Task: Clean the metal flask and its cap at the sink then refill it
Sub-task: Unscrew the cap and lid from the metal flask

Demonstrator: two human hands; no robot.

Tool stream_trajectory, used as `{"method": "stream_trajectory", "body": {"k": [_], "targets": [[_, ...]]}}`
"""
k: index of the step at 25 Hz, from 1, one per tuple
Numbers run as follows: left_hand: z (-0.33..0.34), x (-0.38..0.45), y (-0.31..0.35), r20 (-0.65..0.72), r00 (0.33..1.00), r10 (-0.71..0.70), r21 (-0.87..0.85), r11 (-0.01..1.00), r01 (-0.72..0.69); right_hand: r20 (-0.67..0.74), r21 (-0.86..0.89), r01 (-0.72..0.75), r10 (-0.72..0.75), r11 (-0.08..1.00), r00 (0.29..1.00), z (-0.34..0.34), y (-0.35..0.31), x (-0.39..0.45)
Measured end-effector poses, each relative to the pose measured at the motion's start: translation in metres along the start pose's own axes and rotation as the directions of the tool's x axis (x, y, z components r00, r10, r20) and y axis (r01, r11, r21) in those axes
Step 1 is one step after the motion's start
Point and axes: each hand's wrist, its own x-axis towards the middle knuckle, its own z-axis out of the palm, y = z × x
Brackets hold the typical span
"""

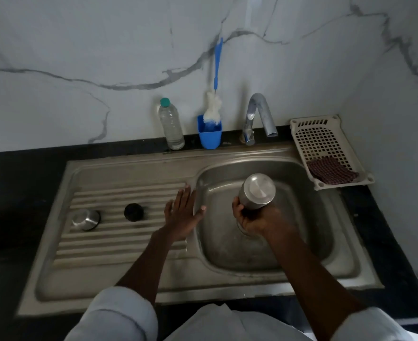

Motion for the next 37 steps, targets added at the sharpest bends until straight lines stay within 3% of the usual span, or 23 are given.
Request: {"method": "stream_trajectory", "body": {"k": [2, 4, 6, 8, 11, 13, 16, 19, 37], "targets": [[-0.013, -0.015, 0.009, -0.027, 0.999, 0.017, -0.365, 0.931, -0.025, 0.019, -0.147, -0.009, 0.012, 0.989, 1.0, 0.006, 0.015, -0.004], [-0.025, -0.042, 0.021, -0.163, 0.977, 0.138, -0.667, 0.714, -0.212, -0.001, -0.321, -0.009, 0.009, 0.947, 1.0, 0.017, 0.033, -0.003], [-0.031, -0.068, 0.03, -0.26, 0.922, 0.286, -0.719, 0.581, -0.382, -0.016, -0.417, -0.018, 0.013, 0.909, 1.0, 0.028, 0.053, 0.002], [-0.04, -0.086, 0.032, -0.26, 0.925, 0.276, -0.772, 0.516, -0.371, -0.058, -0.506, -0.031, 0.001, 0.862, 0.998, 0.039, 0.075, 0.0], [-0.063, -0.102, 0.018, -0.391, 0.913, 0.114, -0.745, 0.543, -0.387, -0.083, -0.761, -0.033, -0.046, 0.648, 0.995, 0.051, 0.104, -0.006], [-0.078, -0.111, 0.004, -0.495, 0.868, 0.024, -0.688, 0.599, -0.409, -0.026, -0.884, 0.068, -0.195, 0.462, 0.981, 0.052, 0.118, -0.001], [-0.102, -0.117, -0.017, -0.585, 0.798, -0.145, -0.608, 0.73, -0.313, 0.077, -0.956, 0.201, -0.478, 0.213, 0.875, 0.056, 0.129, 0.01], [-0.114, -0.117, -0.036, -0.618, 0.765, -0.183, -0.556, 0.79, -0.26, 0.141, -0.972, 0.219, -0.539, 0.084, 0.831, 0.063, 0.135, 0.015], [-0.102, -0.125, -0.048, -0.566, 0.806, -0.174, -0.574, 0.784, -0.234, 0.214, -0.974, 0.221, -0.569, -0.058, 0.794, 0.055, 0.148, 0.01]]}}
